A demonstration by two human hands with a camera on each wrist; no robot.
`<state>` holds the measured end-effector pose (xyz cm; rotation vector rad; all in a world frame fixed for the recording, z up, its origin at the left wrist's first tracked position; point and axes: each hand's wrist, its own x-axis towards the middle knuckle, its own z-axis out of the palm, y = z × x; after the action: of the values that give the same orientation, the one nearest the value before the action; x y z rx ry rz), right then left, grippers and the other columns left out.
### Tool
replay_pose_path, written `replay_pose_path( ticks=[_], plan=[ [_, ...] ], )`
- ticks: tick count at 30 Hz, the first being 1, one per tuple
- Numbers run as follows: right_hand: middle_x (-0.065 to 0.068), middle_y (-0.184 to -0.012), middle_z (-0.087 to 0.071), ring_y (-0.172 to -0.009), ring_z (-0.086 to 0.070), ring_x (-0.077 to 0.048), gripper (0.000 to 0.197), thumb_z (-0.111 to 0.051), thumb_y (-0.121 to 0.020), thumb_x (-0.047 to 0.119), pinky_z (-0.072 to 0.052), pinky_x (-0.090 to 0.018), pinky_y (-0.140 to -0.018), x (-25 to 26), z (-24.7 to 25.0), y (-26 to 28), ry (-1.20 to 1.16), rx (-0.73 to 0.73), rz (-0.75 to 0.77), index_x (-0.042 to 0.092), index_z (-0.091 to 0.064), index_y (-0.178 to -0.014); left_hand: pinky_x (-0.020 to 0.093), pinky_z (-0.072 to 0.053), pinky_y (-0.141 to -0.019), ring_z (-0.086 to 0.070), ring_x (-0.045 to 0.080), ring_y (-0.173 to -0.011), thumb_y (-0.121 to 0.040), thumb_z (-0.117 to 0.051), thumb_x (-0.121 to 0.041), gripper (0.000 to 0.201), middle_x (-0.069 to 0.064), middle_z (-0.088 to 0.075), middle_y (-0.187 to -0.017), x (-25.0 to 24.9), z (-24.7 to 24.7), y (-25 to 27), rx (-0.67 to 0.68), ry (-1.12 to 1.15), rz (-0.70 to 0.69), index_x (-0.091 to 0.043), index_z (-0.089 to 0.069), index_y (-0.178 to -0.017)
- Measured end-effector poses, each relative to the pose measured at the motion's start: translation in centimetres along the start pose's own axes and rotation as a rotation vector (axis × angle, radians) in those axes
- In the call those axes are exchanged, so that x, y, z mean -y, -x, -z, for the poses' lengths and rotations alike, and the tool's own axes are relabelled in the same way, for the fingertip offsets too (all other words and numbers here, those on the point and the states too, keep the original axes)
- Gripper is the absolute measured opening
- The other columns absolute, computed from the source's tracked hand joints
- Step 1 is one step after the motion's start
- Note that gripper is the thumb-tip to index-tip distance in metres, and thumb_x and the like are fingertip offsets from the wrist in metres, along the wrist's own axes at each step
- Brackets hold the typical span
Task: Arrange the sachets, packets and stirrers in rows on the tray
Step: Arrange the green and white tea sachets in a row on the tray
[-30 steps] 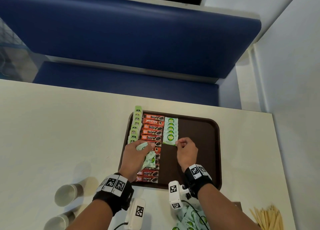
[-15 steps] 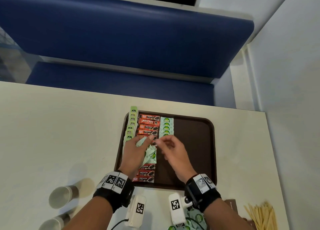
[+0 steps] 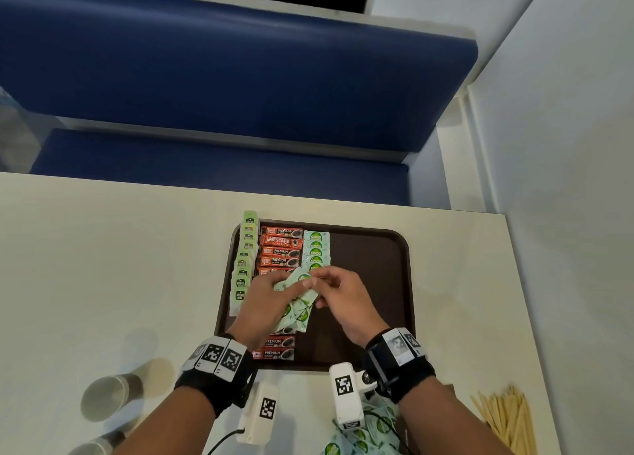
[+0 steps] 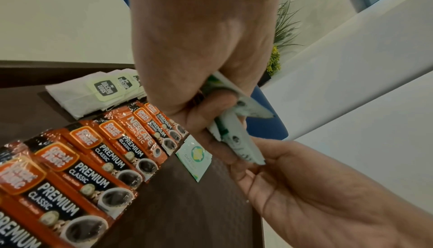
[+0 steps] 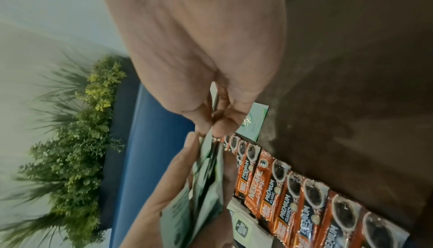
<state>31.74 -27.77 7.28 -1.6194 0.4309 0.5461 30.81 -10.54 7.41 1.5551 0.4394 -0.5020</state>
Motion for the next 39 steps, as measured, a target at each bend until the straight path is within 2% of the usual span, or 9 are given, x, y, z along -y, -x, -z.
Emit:
replay_pose_path(
  ticks=[7, 11, 14, 19, 22, 26, 30, 33, 39],
  plan=[
    [-0.022, -0.120, -0.073, -0.093, -0.073, -0.023, 0.019, -0.070, -0.099, 0.009, -0.062, -0.032, -0.083, -0.1, 0.4, 0.4, -0.362, 0.057, -0.131, 0.000, -0.071, -0.116, 0.040, -0.065, -0.076, -0.081, 0.024, -0.086, -0.095, -0.082, -0.021, 0.013, 0.006, -0.084, -0.095, -0.7, 0.1, 0.0, -0.074, 0.070, -0.012, -0.013, -0.080, -0.104],
    [-0.004, -0.117, -0.077, -0.111, -0.073, -0.024, 0.019, -0.074, -0.095, 0.025, -0.059, -0.031, -0.084, 0.8, 1.6, 0.4, -0.143, 0.146, -0.179, 0.017, -0.076, -0.112, 0.044, -0.066, -0.087, -0.081, 0.019, -0.091, -0.092, -0.085, -0.023, 0.016, 0.000, -0.083, -0.099, -0.7, 0.7, -0.7, -0.066, -0.039, -0.020, -0.021, -0.078, -0.106],
    [0.006, -0.107, -0.079, -0.101, -0.071, -0.011, 0.013, -0.075, -0.096, 0.034, -0.053, -0.028, -0.079, 1.5, 2.3, 0.4, 0.030, 0.113, -0.043, 0.028, -0.078, -0.108, 0.038, -0.060, -0.098, -0.076, 0.009, -0.107, -0.089, -0.088, -0.029, 0.023, -0.010, -0.081, -0.112, -0.6, 1.1, -0.9, 0.066, -0.182, -0.047, -0.024, -0.080, -0.110],
    [0.002, -0.097, -0.080, -0.090, -0.073, -0.012, 0.005, -0.077, -0.095, 0.020, -0.056, -0.020, -0.071, 1.7, 2.4, -0.1, 0.091, 0.040, 0.049, 0.019, -0.081, -0.098, 0.044, -0.060, -0.097, -0.076, 0.016, -0.107, -0.085, -0.090, -0.042, 0.030, -0.009, -0.080, -0.114, -0.4, 1.1, -0.7, 0.066, -0.196, -0.044, -0.026, -0.081, -0.109],
    [-0.002, -0.097, -0.080, -0.091, -0.075, -0.020, 0.005, -0.075, -0.096, 0.017, -0.058, -0.021, -0.072, 1.4, 2.3, -0.2, 0.049, -0.030, 0.049, 0.017, -0.081, -0.098, 0.052, -0.061, -0.101, -0.079, 0.022, -0.105, -0.085, -0.091, -0.035, 0.026, -0.003, -0.083, -0.109, -0.1, 0.9, -0.3, 0.095, -0.081, 0.034, -0.023, -0.083, -0.106],
    [0.000, -0.099, -0.081, -0.089, -0.076, -0.019, 0.007, -0.074, -0.097, 0.014, -0.059, -0.022, -0.071, 1.1, 2.4, 0.0, -0.019, -0.102, 0.047, 0.015, -0.080, -0.097, 0.046, -0.060, -0.101, -0.078, 0.019, -0.107, -0.087, -0.090, -0.027, 0.016, -0.002, -0.083, -0.110, 0.5, 1.0, 0.1, 0.161, -0.066, 0.057, -0.018, -0.086, -0.099],
    [-0.002, -0.099, -0.080, -0.087, -0.075, -0.024, 0.007, -0.075, -0.097, 0.017, -0.062, -0.028, -0.076, 1.0, 2.4, 0.2, -0.037, -0.106, 0.056, 0.017, -0.080, -0.101, 0.044, -0.064, -0.093, -0.079, 0.030, -0.103, -0.088, -0.088, -0.017, 0.011, 0.005, -0.083, -0.103, 0.2, 0.9, 0.3, 0.082, 0.015, 0.086, -0.014, -0.085, -0.099],
    [-0.011, -0.096, -0.078, -0.079, -0.071, -0.016, 0.012, -0.077, -0.095, 0.017, -0.061, -0.028, -0.076, 1.3, 2.9, 0.4, -0.041, -0.041, 0.050, 0.013, -0.079, -0.106, 0.052, -0.063, -0.096, -0.080, 0.033, -0.100, -0.090, -0.087, -0.017, 0.009, 0.009, -0.083, -0.100, -0.1, 1.0, 0.3, 0.017, 0.043, 0.069, -0.015, -0.085, -0.098],
    [-0.019, -0.097, -0.076, -0.076, -0.070, -0.015, 0.016, -0.079, -0.094, 0.016, -0.059, -0.025, -0.074, 1.1, 3.4, 1.0, -0.003, 0.044, 0.011, 0.009, -0.077, -0.108, 0.048, -0.064, -0.093, -0.080, 0.025, -0.099, -0.090, -0.087, -0.017, 0.004, 0.003, -0.084, -0.100, -0.5, 1.4, 0.2, -0.053, 0.036, 0.036, -0.021, -0.087, -0.091]
  ],
)
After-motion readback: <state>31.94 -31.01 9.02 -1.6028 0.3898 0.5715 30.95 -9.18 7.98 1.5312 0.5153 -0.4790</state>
